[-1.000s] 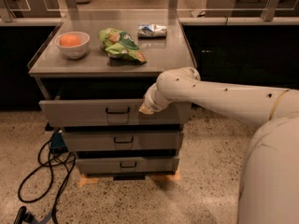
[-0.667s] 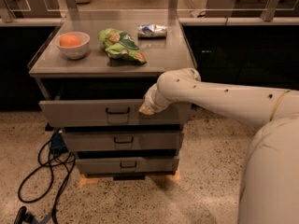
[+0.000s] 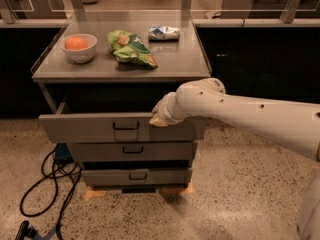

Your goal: Open top drawer

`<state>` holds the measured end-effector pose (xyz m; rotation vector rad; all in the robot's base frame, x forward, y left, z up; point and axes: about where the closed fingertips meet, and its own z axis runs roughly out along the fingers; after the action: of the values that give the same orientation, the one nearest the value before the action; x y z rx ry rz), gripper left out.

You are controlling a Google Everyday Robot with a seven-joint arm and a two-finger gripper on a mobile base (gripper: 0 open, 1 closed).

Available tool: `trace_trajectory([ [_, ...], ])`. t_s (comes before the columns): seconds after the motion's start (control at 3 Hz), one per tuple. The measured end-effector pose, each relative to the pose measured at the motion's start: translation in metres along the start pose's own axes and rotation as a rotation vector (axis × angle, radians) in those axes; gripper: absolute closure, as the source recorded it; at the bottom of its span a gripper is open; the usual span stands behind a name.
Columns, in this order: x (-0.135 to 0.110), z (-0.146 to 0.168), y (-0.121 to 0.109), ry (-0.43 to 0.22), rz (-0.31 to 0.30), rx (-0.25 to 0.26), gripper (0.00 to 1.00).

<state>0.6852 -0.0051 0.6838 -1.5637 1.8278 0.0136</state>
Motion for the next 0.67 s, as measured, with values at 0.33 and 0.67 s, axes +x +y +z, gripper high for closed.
trace_trajectory([
  [0.33,0.0,0.0,0.0001,0.0,0.0,0.0,1.0],
  [0.67,0.0014,-0.0002,0.0025,0.007,-0.005,0.0,1.0],
])
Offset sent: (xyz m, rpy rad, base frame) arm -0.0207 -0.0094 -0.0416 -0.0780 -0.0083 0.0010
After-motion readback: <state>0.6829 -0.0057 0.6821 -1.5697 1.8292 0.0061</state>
